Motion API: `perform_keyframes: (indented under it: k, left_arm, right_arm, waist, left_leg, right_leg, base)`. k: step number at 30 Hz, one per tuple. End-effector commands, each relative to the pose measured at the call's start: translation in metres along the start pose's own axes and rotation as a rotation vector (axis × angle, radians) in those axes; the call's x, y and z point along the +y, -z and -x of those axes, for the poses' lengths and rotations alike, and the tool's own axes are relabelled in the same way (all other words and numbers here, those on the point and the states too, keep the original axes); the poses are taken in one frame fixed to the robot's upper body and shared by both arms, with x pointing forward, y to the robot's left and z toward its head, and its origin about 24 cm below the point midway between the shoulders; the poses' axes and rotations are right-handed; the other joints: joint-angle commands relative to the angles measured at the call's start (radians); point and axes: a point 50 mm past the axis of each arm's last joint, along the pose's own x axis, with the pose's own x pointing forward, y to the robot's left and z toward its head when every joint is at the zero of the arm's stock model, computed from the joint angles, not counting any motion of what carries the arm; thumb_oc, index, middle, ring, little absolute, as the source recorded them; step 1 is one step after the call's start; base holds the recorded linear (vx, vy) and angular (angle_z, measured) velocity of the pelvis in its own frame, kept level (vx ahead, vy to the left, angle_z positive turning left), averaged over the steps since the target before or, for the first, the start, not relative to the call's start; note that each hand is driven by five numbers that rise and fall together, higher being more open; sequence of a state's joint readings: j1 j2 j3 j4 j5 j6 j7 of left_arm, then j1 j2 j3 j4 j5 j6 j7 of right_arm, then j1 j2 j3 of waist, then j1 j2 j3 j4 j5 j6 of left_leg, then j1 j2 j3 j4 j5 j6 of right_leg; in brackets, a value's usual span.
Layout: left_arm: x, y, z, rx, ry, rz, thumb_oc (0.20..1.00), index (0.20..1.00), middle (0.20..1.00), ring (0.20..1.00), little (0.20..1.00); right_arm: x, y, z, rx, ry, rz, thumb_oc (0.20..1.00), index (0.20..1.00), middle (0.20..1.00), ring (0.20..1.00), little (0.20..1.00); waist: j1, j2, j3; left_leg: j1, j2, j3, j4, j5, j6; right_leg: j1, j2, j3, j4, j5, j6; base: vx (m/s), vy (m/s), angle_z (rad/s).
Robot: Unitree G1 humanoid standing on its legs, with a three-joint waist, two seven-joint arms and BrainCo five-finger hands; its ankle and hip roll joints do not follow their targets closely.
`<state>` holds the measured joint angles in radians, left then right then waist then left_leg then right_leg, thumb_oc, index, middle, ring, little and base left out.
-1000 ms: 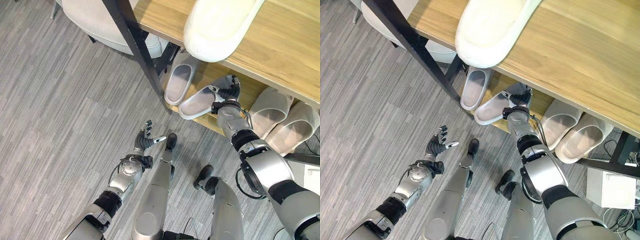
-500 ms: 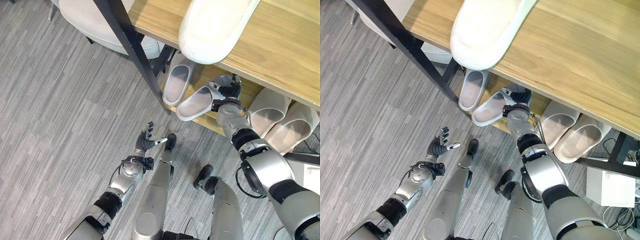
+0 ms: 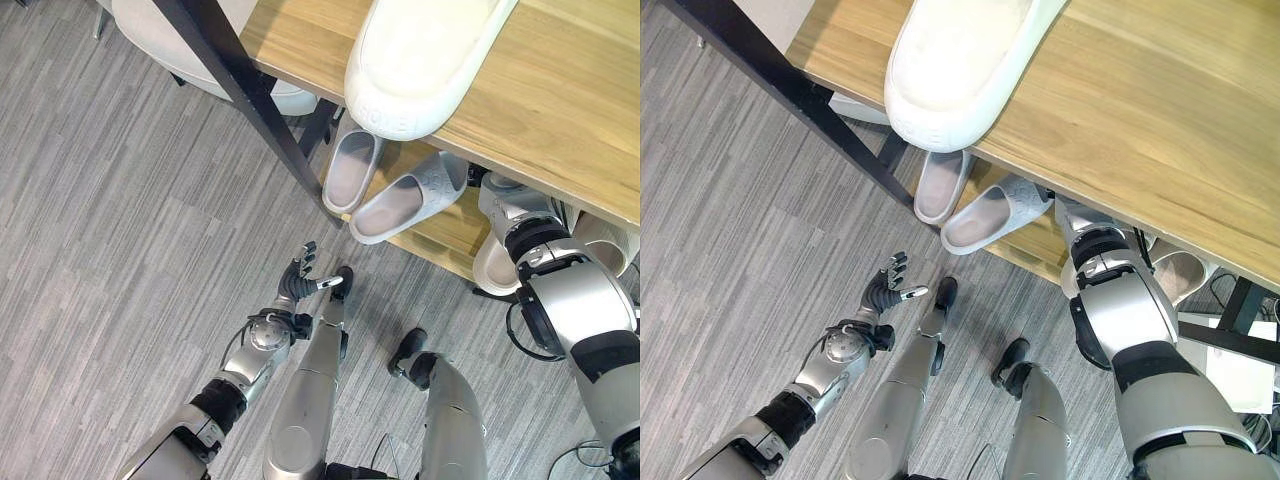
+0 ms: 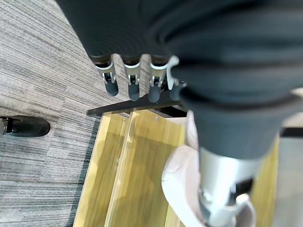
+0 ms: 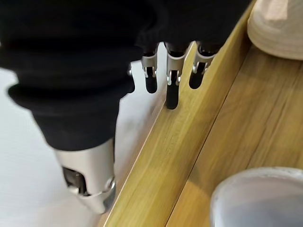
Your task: Arrange the slippers neatly on the shoe rack.
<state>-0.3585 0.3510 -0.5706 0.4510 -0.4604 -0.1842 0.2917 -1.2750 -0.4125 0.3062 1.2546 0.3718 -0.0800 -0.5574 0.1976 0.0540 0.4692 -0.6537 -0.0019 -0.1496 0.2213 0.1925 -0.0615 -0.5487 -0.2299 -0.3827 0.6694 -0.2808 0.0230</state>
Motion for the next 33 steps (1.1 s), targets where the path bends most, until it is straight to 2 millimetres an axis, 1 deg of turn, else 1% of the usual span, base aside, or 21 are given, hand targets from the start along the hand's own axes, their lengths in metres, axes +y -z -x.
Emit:
perform_keyframes:
  k: [1, 3, 5, 6, 7, 8, 9, 11, 14, 15, 16, 17, 20, 22, 23, 26, 27, 28, 30, 31, 33]
  left_arm:
    - [0.000, -0.005, -0.005, -0.027, -0.024, 0.027, 1.000, 1.000, 1.000, 1.000, 1.000]
    - [0.001, -0.003, -0.007, -0.013, -0.048, 0.028, 1.000, 1.000, 1.000, 1.000, 1.000]
    - [0.004, -0.002, -0.005, -0.012, -0.067, 0.032, 1.000, 1.000, 1.000, 1.000, 1.000]
    - [0.005, -0.003, -0.005, -0.013, -0.070, 0.033, 1.000, 1.000, 1.000, 1.000, 1.000]
    - [0.007, -0.002, -0.005, -0.009, -0.086, 0.031, 1.000, 1.000, 1.000, 1.000, 1.000]
    - [0.006, -0.002, -0.005, -0.009, -0.086, 0.031, 1.000, 1.000, 1.000, 1.000, 1.000]
    - [0.008, 0.000, -0.004, -0.003, -0.094, 0.029, 1.000, 1.000, 1.000, 1.000, 1.000]
    - [0.009, 0.004, -0.003, 0.017, -0.119, 0.023, 1.000, 1.000, 1.000, 1.000, 1.000]
    - [0.008, 0.008, -0.002, 0.030, -0.133, 0.022, 1.000, 1.000, 1.000, 1.000, 1.000]
    - [0.009, 0.010, -0.001, 0.038, -0.141, 0.018, 1.000, 1.000, 1.000, 1.000, 1.000]
    - [0.009, 0.010, -0.001, 0.038, -0.141, 0.018, 1.000, 1.000, 1.000, 1.000, 1.000]
    - [0.009, 0.011, 0.000, 0.044, -0.146, 0.012, 1.000, 1.000, 1.000, 1.000, 1.000]
    - [0.009, 0.012, 0.001, 0.046, -0.154, 0.009, 1.000, 1.000, 1.000, 1.000, 1.000]
    - [0.008, 0.012, 0.001, 0.046, -0.156, 0.015, 1.000, 1.000, 1.000, 1.000, 1.000]
    - [0.008, 0.012, 0.001, 0.043, -0.159, 0.011, 1.000, 1.000, 1.000, 1.000, 1.000]
    - [0.008, 0.010, 0.000, 0.038, -0.165, 0.008, 1.000, 1.000, 1.000, 1.000, 1.000]
    - [0.008, 0.009, -0.001, 0.037, -0.164, 0.010, 1.000, 1.000, 1.000, 1.000, 1.000]
    - [0.008, 0.009, -0.001, 0.037, -0.164, 0.010, 1.000, 1.000, 1.000, 1.000, 1.000]
    - [0.008, 0.008, -0.001, 0.034, -0.149, 0.011, 1.000, 1.000, 1.000, 1.000, 1.000]
    - [0.009, 0.007, -0.001, 0.030, -0.137, 0.012, 1.000, 1.000, 1.000, 1.000, 1.000]
    - [0.007, 0.006, -0.002, 0.036, -0.131, 0.016, 1.000, 1.000, 1.000, 1.000, 1.000]
  right_arm:
    - [0.017, -0.047, 0.010, -0.236, -0.056, -0.075, 1.000, 1.000, 1.000, 1.000, 1.000]
    - [0.038, -0.043, 0.028, -0.243, -0.126, -0.152, 1.000, 1.000, 1.000, 1.000, 1.000]
    - [0.050, -0.038, 0.044, -0.266, -0.182, -0.195, 1.000, 1.000, 1.000, 1.000, 1.000]
    - [0.051, -0.036, 0.047, -0.271, -0.189, -0.197, 1.000, 1.000, 1.000, 1.000, 1.000]
    - [0.054, -0.033, 0.056, -0.284, -0.211, -0.229, 1.000, 1.000, 1.000, 1.000, 1.000]
    - [0.054, -0.032, 0.056, -0.284, -0.211, -0.229, 1.000, 1.000, 1.000, 1.000, 1.000]
    - [0.055, -0.028, 0.065, -0.299, -0.228, -0.249, 1.000, 1.000, 1.000, 1.000, 1.000]
    - [0.055, -0.014, 0.088, -0.330, -0.266, -0.268, 1.000, 1.000, 1.000, 1.000, 1.000]
    - [0.052, 0.001, 0.103, -0.329, -0.284, -0.270, 1.000, 1.000, 1.000, 1.000, 1.000]
    - [0.052, 0.010, 0.116, -0.327, -0.320, -0.271, 1.000, 1.000, 1.000, 1.000, 1.000]
    - [0.052, 0.010, 0.117, -0.326, -0.320, -0.271, 1.000, 1.000, 1.000, 1.000, 1.000]
    - [0.052, 0.023, 0.126, -0.289, -0.347, -0.287, 1.000, 1.000, 1.000, 1.000, 1.000]
    - [0.059, 0.044, 0.144, -0.205, -0.411, -0.313, 1.000, 1.000, 1.000, 1.000, 1.000]
    - [0.061, 0.056, 0.151, -0.155, -0.419, -0.309, 1.000, 1.000, 1.000, 1.000, 1.000]
    - [0.064, 0.068, 0.156, -0.086, -0.398, -0.329, 1.000, 1.000, 1.000, 1.000, 1.000]
    - [0.073, 0.079, 0.158, 0.052, -0.383, -0.437, 1.000, 1.000, 1.000, 1.000, 1.000]
    - [0.079, 0.083, 0.155, 0.142, -0.368, -0.515, 1.000, 1.000, 1.000, 1.000, 1.000]
    - [0.079, 0.083, 0.155, 0.142, -0.368, -0.515, 1.000, 1.000, 1.000, 1.000, 1.000]
    - [0.087, 0.071, 0.141, 0.183, -0.337, -0.602, 1.000, 1.000, 1.000, 1.000, 1.000]
    - [0.091, 0.051, 0.125, 0.173, -0.303, -0.646, 1.000, 1.000, 1.000, 1.000, 1.000]
    - [0.094, 0.033, 0.112, 0.176, -0.261, -0.694, 1.000, 1.000, 1.000, 1.000, 1.000]
  waist:
    - [-0.004, -0.038, 0.008]
    - [-0.019, -0.049, 0.001]
    - [-0.034, -0.055, -0.007]
    - [-0.038, -0.056, -0.007]
    - [-0.044, -0.059, -0.009]
    - [-0.044, -0.059, -0.009]
    - [-0.051, -0.063, -0.011]
    - [-0.069, -0.073, -0.011]
    - [-0.081, -0.076, -0.014]
    - [-0.090, -0.081, -0.015]
    - [-0.090, -0.081, -0.015]
    - [-0.095, -0.083, -0.017]
    - [-0.100, -0.087, -0.018]
    - [-0.102, -0.087, -0.018]
    - [-0.103, -0.086, -0.017]
    - [-0.096, -0.083, -0.010]
    - [-0.087, -0.078, -0.005]
    - [-0.087, -0.078, -0.004]
    - [-0.069, -0.070, 0.004]
    - [-0.051, -0.062, 0.008]
    - [-0.034, -0.061, 0.015]
  left_leg:
    - [0.042, -0.006, 0.045, 0.123, -0.201, 0.006]
    - [0.058, -0.001, 0.051, 0.111, -0.201, 0.003]
    - [0.075, 0.003, 0.059, 0.103, -0.202, 0.001]
    - [0.077, 0.004, 0.060, 0.102, -0.202, 0.001]
    - [0.083, 0.007, 0.061, 0.099, -0.202, 0.000]
    - [0.083, 0.007, 0.061, 0.099, -0.202, 0.000]
    - [0.092, 0.010, 0.065, 0.095, -0.203, 0.000]
    - [0.102, 0.013, 0.072, 0.096, -0.206, 0.002]
    - [0.110, 0.014, 0.074, 0.093, -0.206, 0.003]
    - [0.114, 0.015, 0.077, 0.094, -0.207, 0.003]
    - [0.114, 0.015, 0.076, 0.094, -0.207, 0.003]
    - [0.120, 0.018, 0.079, 0.091, -0.206, 0.003]
    - [0.125, 0.020, 0.082, 0.086, -0.203, 0.002]
    - [0.125, 0.020, 0.082, 0.086, -0.202, 0.002]
    - [0.123, 0.019, 0.082, 0.084, -0.201, 0.003]
    - [0.116, 0.016, 0.083, 0.086, -0.201, 0.005]
    - [0.113, 0.014, 0.082, 0.090, -0.202, 0.006]
    - [0.113, 0.014, 0.082, 0.090, -0.202, 0.006]
    - [0.112, 0.011, 0.079, 0.096, -0.207, 0.008]
    - [0.107, 0.007, 0.078, 0.098, -0.209, 0.011]
    - [0.101, 0.006, 0.078, 0.101, -0.212, 0.013]
  right_leg:
    - [0.036, -0.003, 0.069, -0.240, 0.190, 0.102]
    - [0.052, -0.001, 0.072, -0.253, 0.191, 0.101]
    - [0.067, 0.002, 0.074, -0.266, 0.196, 0.101]
    - [0.069, 0.002, 0.075, -0.268, 0.197, 0.101]
    - [0.074, 0.001, 0.076, -0.270, 0.199, 0.102]
    - [0.074, 0.001, 0.075, -0.270, 0.199, 0.102]
    - [0.077, 0.003, 0.078, -0.272, 0.201, 0.102]
    - [0.086, 0.004, 0.085, -0.277, 0.203, 0.104]
    - [0.090, 0.004, 0.087, -0.279, 0.204, 0.105]
    - [0.094, 0.005, 0.088, -0.283, 0.206, 0.105]
    - [0.095, 0.005, 0.088, -0.283, 0.206, 0.105]
    - [0.099, 0.006, 0.090, -0.286, 0.207, 0.106]
    - [0.107, 0.003, 0.089, -0.294, 0.214, 0.108]
    - [0.110, 0.002, 0.087, -0.296, 0.217, 0.109]
    - [0.108, 0.000, 0.086, -0.297, 0.220, 0.111]
    - [0.105, -0.003, 0.085, -0.299, 0.224, 0.113]
    - [0.106, -0.006, 0.083, -0.298, 0.226, 0.113]
    - [0.106, -0.006, 0.083, -0.298, 0.226, 0.113]
    - [0.106, -0.008, 0.078, -0.293, 0.225, 0.114]
    - [0.102, -0.009, 0.076, -0.287, 0.224, 0.116]
    - [0.100, -0.009, 0.074, -0.286, 0.223, 0.116]
  base:
    - [0.03, 0.013, 0.03]
    - [0.03, 0.013, -0.13]
    - [0.02, 0.019, -0.12]
    - [0.01, 0.017, -0.13]
    - [0.00, 0.004, -0.15]
    - [0.01, 0.006, -0.13]
    - [0.01, 0.006, -0.05]
    - [0.00, 0.004, -0.06]
    - [0.00, 0.003, -0.15]
    - [0.00, 0.001, -0.09]
    - [0.00, 0.004, -0.04]
    - [0.00, 0.007, -0.07]
    - [-0.01, 0.002, -0.06]
    - [0.00, 0.000, 0.00]
    - [0.00, 0.000, 0.00]
    - [0.00, 0.000, 0.00]
    - [0.00, 0.000, 0.00]
    - [0.01, -0.009, 0.03]
    - [0.03, -0.008, 0.09]
    - [0.04, -0.003, 0.10]
    - [0.04, -0.003, 0.14]
